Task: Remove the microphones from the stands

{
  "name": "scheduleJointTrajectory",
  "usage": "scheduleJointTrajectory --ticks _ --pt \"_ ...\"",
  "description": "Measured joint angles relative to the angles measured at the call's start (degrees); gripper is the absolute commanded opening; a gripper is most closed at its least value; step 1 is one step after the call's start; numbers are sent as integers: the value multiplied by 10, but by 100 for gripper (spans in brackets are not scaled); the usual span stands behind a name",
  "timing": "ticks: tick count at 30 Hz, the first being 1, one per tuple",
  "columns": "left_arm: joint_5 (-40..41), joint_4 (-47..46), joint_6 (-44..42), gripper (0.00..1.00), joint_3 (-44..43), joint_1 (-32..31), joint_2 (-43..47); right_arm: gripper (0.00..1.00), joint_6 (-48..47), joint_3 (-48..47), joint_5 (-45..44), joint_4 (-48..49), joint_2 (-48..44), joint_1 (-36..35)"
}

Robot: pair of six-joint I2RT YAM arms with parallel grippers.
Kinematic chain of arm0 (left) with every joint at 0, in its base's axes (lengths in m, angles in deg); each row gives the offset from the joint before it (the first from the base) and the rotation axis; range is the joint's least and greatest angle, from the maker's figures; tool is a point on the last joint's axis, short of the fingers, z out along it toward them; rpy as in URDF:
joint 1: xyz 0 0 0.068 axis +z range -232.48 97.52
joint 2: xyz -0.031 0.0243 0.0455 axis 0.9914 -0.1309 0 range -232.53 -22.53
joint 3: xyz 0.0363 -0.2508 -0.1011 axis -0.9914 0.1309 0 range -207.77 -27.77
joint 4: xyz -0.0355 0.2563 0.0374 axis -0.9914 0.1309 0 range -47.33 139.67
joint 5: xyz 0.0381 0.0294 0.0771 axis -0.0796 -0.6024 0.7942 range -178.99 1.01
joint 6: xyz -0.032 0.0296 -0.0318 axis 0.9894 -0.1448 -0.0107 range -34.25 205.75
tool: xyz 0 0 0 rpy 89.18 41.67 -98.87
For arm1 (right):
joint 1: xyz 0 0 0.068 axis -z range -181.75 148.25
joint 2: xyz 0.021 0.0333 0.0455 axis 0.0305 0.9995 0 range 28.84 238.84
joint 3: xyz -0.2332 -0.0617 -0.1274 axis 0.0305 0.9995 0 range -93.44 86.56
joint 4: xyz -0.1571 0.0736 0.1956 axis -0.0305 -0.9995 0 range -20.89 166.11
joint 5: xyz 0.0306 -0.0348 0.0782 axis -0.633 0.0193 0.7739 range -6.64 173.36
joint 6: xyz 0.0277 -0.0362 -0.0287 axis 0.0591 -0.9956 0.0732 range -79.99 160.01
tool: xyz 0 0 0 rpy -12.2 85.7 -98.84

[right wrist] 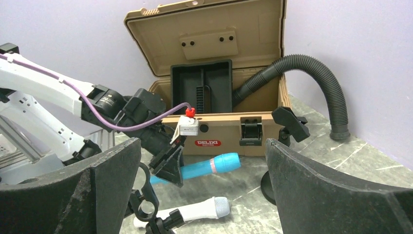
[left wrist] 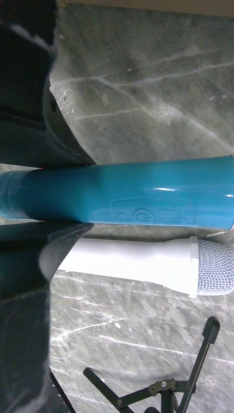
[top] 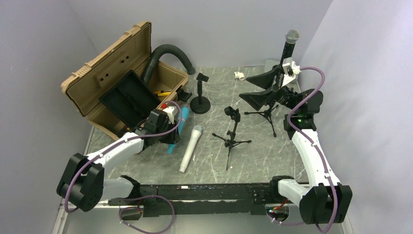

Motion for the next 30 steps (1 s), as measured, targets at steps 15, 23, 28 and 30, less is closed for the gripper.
scheduleJointTrajectory --ticks 15,23,28,30 --pt "-51 1 -40 0 0 1 19 100 -12 7 2 -8 6 0" --pt "-55 23 -55 0 -2 1 23 100 -33 7 1 -31 -6 0" --pt "-57 24 -48 0 -2 1 24 100 -33 7 1 -38 -6 0" --pt "-59 24 -42 0 -2 1 24 100 -34 7 1 -40 -6 0"
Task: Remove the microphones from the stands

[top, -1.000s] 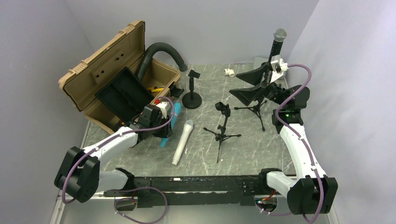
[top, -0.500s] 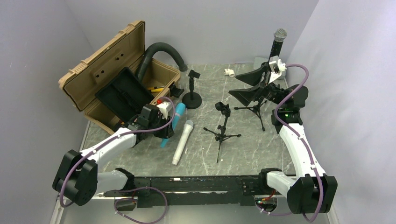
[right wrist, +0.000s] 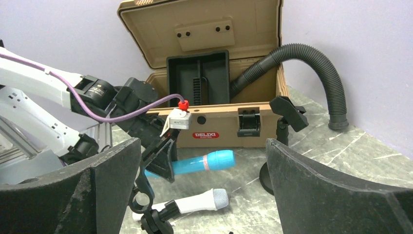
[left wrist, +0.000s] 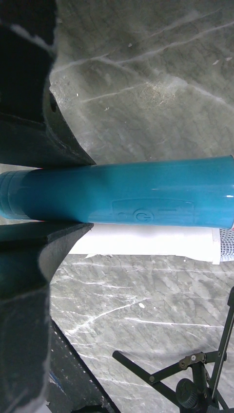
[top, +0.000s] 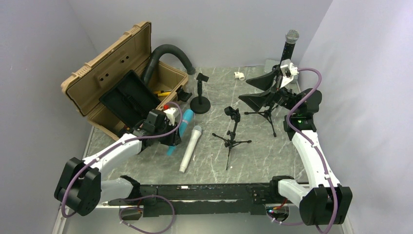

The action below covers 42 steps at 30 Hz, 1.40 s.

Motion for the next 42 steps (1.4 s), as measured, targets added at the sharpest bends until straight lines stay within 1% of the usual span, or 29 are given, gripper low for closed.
scheduleJointTrajectory --ticks 8,19,42 --pt "-10 5 22 0 1 0 -8 100 -2 0 0 0 1 0" --pt "-16 0 36 0 28 0 -18 100 9 0 1 19 14 0" --pt "-24 -21 45 11 37 0 -37 100 52 9 18 85 35 0"
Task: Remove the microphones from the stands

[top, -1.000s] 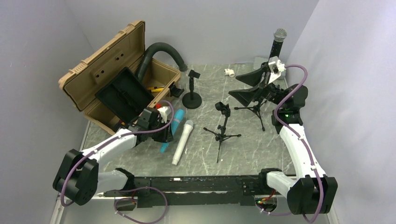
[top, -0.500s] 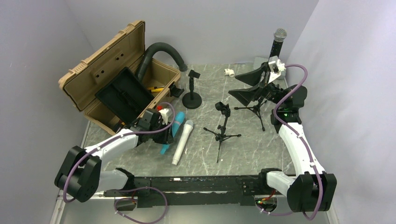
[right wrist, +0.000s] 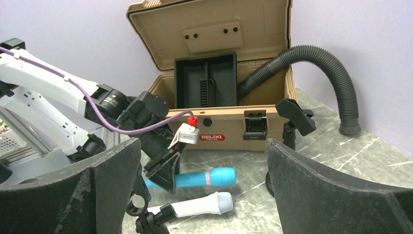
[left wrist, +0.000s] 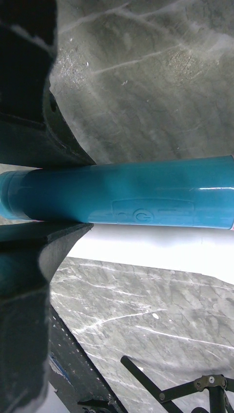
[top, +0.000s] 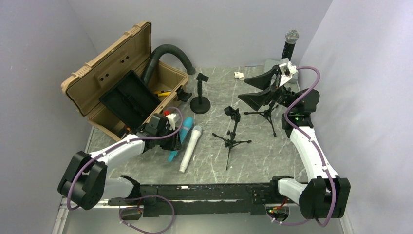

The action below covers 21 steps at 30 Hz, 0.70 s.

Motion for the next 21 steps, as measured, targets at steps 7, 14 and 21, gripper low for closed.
scheduleJointTrajectory --ticks 7,14,21 --pt "-2 7 0 16 -7 2 -7 100 -1 0 6 -1 0 0" --pt "-6 7 0 20 -7 3 -9 100 -7 0 14 -5 0 0" --pt "-6 9 0 24 -8 3 -9 100 -11 0 15 -15 0 0"
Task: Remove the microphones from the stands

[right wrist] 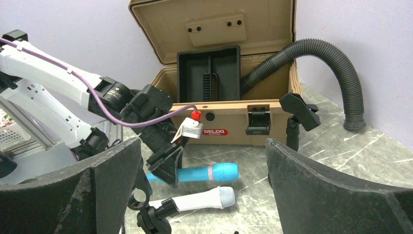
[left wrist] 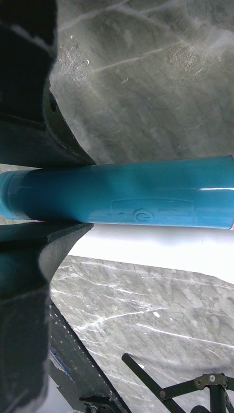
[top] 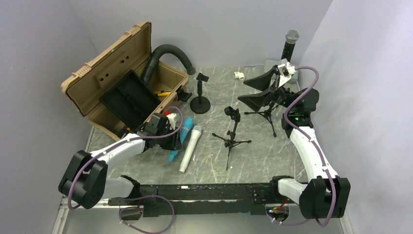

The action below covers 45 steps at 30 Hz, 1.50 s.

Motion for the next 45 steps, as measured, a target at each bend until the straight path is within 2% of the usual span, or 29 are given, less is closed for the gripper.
scheduleJointTrajectory --ticks 3,7,17,31,35,41,45 --pt "0 0 0 21 0 0 1 100 0 0 0 -1 0 0" --pt "-3 -9 0 6 6 0 8 100 0 0 0 -1 0 0" --pt "24 -7 -6 3 30 2 27 100 3 0 0 6 3 0" --pt "45 -3 -26 12 15 -7 0 100 3 0 0 10 5 0" --pt "47 -4 -25 18 19 -8 -17 100 3 0 0 12 5 0" --pt "47 -5 -24 21 19 -8 -18 100 5 0 0 17 12 0" --pt "45 -6 -23 29 19 -8 -19 100 8 6 0 22 15 0"
